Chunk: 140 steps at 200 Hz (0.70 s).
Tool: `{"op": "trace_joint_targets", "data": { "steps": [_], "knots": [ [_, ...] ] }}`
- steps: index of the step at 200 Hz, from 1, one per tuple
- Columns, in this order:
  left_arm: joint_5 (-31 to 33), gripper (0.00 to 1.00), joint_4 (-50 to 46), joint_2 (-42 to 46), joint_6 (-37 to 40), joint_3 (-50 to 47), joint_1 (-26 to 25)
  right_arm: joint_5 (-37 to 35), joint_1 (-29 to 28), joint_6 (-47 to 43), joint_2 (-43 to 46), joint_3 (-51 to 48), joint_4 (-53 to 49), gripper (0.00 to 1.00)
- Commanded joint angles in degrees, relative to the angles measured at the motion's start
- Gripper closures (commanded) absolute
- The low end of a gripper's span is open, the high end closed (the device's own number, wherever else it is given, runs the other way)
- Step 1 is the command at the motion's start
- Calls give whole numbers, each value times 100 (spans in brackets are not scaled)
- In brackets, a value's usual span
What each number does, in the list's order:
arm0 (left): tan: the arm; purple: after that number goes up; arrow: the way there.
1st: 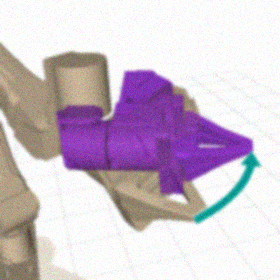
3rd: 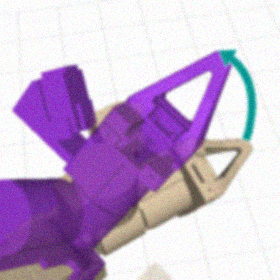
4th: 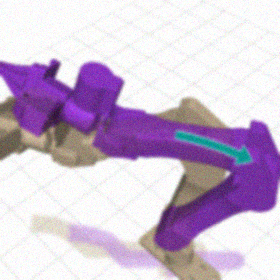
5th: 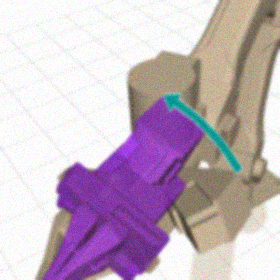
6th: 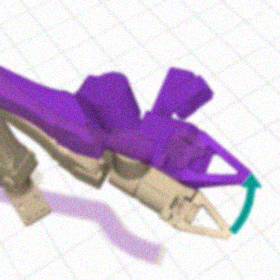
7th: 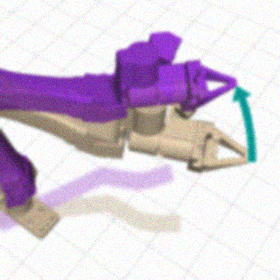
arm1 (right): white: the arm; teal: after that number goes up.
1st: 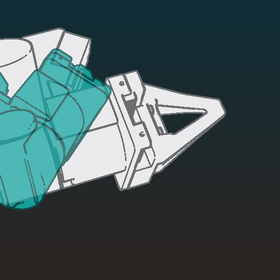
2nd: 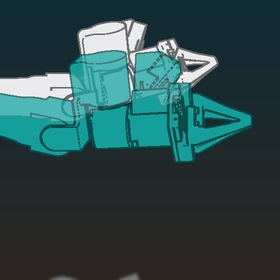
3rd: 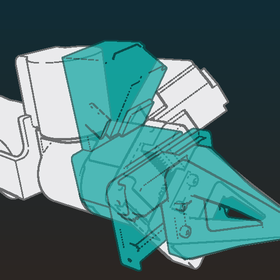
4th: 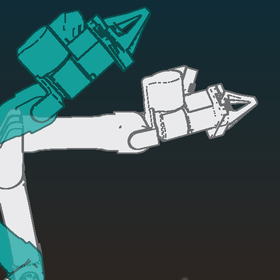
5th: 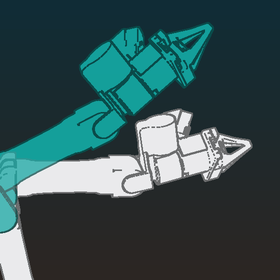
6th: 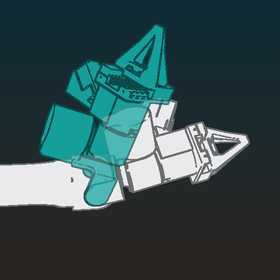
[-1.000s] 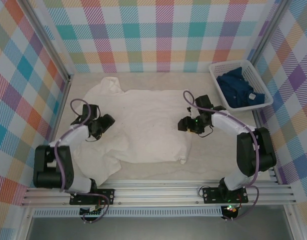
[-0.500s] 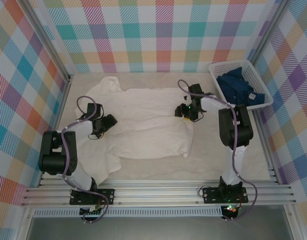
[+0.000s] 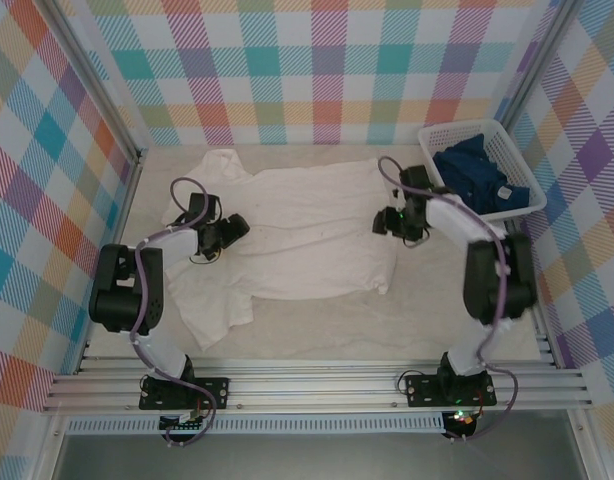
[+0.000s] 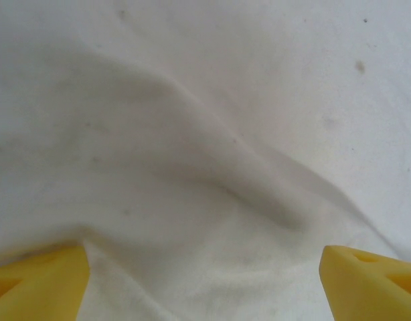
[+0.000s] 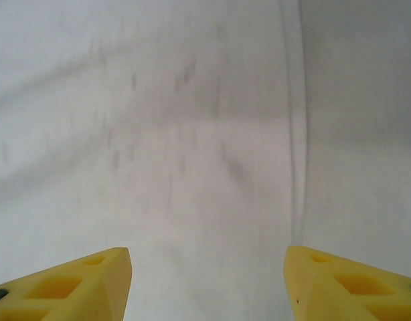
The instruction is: Fold the inside-out t-shirt
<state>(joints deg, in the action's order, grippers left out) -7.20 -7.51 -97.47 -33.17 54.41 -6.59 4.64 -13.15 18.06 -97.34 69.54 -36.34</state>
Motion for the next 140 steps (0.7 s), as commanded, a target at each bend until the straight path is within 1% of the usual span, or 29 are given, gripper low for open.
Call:
{"op": "trace_joint_targets", "data": {
  "steps": [1, 25, 55, 69, 82, 110, 126, 140],
  "knots": [
    [97, 10, -339, 829, 43, -218, -42, -29, -135, 229, 902, -1099, -488, 38],
    [4, 8, -695, 1402, 41, -558, -112, 155, -267, 719, 1597, -1979, -503, 39],
    [-136, 8, -794, 1883, -85, -951, -236, 168, -651, 1062, 1893, -2404, -367, 41],
    [-121, 8, -789, 2012, -158, -1064, -289, 136, -797, 1087, 1837, -2539, -117, 44],
    [-117, 8, -792, 2029, -160, -1104, -346, 250, -820, 1077, 1647, -2544, 114, 46],
    [-70, 7, -1016, 1904, -53, -1147, -391, 196, -837, 1033, 1334, -2552, 513, 49],
    [-70, 7, -985, 1858, -48, -1240, -387, 138, -837, 1024, 1184, -2511, 659, 53],
    [-60, 7, -953, 1847, -46, -1301, -387, 99, -836, 1000, 1064, -2492, 760, 60]
  ]
}}
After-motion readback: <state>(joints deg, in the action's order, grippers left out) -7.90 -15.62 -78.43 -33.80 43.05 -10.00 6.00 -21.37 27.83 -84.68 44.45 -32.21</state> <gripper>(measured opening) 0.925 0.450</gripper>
